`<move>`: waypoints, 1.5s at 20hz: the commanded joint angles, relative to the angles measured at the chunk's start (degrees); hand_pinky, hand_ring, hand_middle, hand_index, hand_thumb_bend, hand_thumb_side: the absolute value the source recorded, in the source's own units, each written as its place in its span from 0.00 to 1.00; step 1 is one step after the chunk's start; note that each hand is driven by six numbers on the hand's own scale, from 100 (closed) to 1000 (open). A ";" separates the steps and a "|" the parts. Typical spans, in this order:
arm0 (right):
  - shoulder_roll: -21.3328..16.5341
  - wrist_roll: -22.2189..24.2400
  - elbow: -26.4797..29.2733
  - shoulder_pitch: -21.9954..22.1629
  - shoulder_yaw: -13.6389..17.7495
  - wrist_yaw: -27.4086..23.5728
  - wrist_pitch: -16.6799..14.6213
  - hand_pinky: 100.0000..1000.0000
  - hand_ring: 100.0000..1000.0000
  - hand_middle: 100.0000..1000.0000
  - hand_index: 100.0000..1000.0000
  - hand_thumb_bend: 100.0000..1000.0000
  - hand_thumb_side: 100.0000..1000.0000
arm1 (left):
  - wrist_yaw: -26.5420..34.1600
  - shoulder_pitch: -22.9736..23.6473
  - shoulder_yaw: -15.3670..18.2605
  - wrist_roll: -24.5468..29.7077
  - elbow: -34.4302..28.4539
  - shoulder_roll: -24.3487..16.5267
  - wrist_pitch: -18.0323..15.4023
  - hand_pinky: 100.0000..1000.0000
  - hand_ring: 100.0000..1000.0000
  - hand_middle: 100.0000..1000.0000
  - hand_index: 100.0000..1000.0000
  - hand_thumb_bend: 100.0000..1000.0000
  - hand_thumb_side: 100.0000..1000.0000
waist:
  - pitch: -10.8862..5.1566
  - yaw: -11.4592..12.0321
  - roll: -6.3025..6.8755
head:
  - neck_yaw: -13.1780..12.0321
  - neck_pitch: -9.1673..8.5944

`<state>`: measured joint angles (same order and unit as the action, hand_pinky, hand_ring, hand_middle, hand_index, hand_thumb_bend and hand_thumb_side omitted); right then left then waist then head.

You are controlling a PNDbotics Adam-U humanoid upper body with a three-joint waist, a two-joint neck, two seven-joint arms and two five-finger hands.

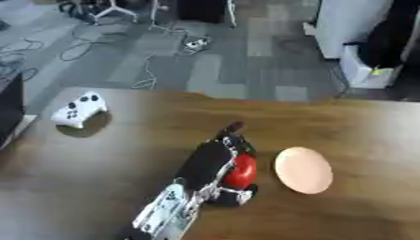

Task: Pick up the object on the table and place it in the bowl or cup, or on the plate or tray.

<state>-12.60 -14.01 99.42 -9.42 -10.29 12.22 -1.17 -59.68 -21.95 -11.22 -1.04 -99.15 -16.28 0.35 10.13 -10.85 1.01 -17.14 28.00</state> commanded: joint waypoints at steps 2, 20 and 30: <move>-0.80 -0.06 0.59 -0.24 0.37 -0.09 -0.13 0.78 0.66 0.90 0.89 0.18 0.68 | -1.23 -2.74 0.16 0.28 -1.62 -1.95 -0.57 0.00 1.00 0.19 0.37 0.38 0.00 | -1.13 -0.18 0.08 | -0.56 -1.32; -0.26 -0.51 0.42 0.05 0.80 0.24 -0.20 0.78 0.66 0.90 0.89 0.18 0.68 | -5.01 -10.00 -2.75 -1.13 5.32 0.80 -3.97 0.00 1.00 0.15 0.38 0.39 0.00 | -0.08 -3.19 0.74 | -2.95 -3.23; 0.55 -1.03 0.67 1.16 1.32 0.71 -0.12 0.78 0.66 0.91 0.89 0.17 0.68 | -7.73 -11.87 -2.61 -3.15 11.17 3.25 -4.70 0.00 1.00 0.15 0.38 0.36 0.00 | 1.13 -6.19 0.06 | -5.58 -4.94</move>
<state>-12.01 -14.81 99.11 -8.13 -9.45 12.70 -1.20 -66.49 -32.65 -14.08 -3.67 -87.91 -13.25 -4.37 11.95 -17.11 1.32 -21.88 23.95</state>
